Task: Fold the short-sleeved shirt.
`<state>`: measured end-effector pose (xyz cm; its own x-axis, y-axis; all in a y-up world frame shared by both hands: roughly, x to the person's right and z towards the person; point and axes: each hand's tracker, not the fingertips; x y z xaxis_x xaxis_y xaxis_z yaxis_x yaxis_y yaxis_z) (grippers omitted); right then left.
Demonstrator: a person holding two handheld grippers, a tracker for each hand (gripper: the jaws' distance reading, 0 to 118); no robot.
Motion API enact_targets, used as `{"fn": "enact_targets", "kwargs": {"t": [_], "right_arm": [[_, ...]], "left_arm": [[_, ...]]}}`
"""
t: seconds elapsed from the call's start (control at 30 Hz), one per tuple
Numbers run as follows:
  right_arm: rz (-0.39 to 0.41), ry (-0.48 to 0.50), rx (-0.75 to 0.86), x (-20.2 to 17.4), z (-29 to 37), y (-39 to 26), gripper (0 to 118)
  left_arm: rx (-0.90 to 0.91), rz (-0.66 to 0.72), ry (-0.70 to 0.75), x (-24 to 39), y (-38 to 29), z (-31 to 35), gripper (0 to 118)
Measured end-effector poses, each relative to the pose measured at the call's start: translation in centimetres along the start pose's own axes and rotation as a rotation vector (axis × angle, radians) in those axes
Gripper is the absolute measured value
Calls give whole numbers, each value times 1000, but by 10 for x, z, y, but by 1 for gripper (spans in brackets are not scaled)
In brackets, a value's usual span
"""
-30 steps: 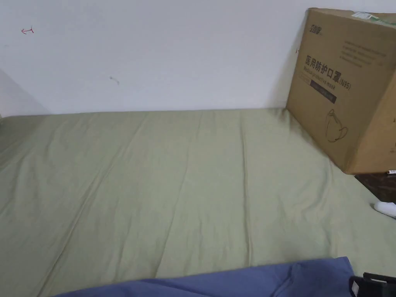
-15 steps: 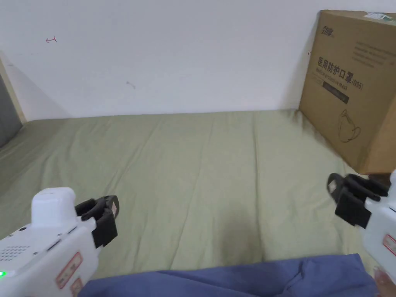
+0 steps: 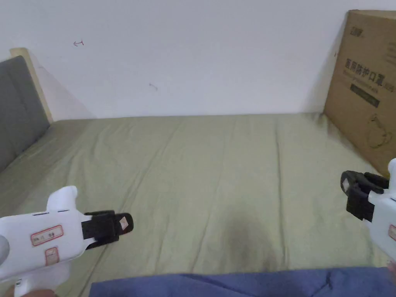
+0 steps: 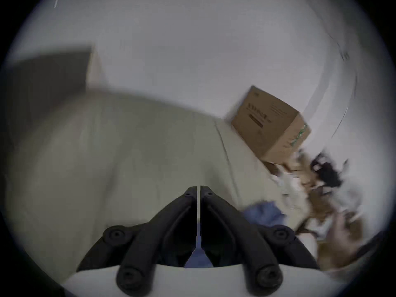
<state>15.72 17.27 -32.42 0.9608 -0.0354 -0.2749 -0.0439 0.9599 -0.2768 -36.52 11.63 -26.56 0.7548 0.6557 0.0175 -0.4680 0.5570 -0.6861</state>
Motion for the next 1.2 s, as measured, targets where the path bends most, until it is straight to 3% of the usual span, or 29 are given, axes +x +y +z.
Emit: {"fn": "enact_targets", "kwargs": {"t": [0.07, 0.1, 0.17, 0.2, 0.27, 0.33, 0.37, 0.5, 0.57, 0.63, 0.73, 0.77, 0.8, 0.83, 0.87, 0.9, 0.93, 1.1, 1.2], "right_arm": [[-5, 12, -41, 0, -2, -4, 0], [-9, 20, -61, 0, -4, -6, 0], [-9, 29, -86, -1, -6, -12, 0], [-7, 33, -97, -2, -7, -16, 0], [8, 29, -126, -5, -8, -21, 0], [25, 30, -148, -8, -9, -25, 0], [29, 32, -159, -9, -10, -27, 0], [27, 28, -203, -17, -11, -29, 0], [29, 22, -215, -20, -12, -29, 0], [36, 14, -223, -23, -12, -27, 0], [36, 12, -242, -24, -16, -27, 0], [28, 13, -252, -24, -17, -28, 0], [21, 13, -257, -25, -18, -28, 0], [15, 14, -261, -25, -18, -29, 0], [11, 15, -265, -24, -19, -29, 0], [10, 15, -267, -24, -19, -29, 0], [12, 15, -271, -25, -19, -30, 0], [29, 37, -265, -27, -18, -27, 0], [26, 53, -256, -25, -18, -27, 0]], "left_arm": [[-109, 197, -105, -48, -6, 3, 3], [-136, 229, -127, -70, -13, 5, 3], [-147, 238, -31, -98, -27, 10, 5], [-148, 244, 8, -110, -35, 12, 15], [-125, 279, -1, -134, -46, 13, 51], [-109, 364, -56, -151, -60, 9, 102], [-97, 386, -76, -159, -67, 3, 118], [-97, 486, -140, -184, -86, -14, 118], [-125, 519, -249, -204, -94, -38, 118], [-142, 512, -391, -200, -94, -56, 118], [-205, 451, -377, -177, -100, -86, 114], [-190, 446, -367, -176, -99, -90, 98], [-172, 445, -354, -179, -99, -91, 38], [-162, 458, -282, -184, -100, -94, 10], [-222, 455, -83, -191, -105, -100, 10], [-266, 452, -9, -202, -113, -95, 10], [-183, 489, -196, -189, -103, -87, 10], [-201, 157, 62, -147, -76, -48, 10], [-109, 0, 378, -116, -58, -17, 10]]}}
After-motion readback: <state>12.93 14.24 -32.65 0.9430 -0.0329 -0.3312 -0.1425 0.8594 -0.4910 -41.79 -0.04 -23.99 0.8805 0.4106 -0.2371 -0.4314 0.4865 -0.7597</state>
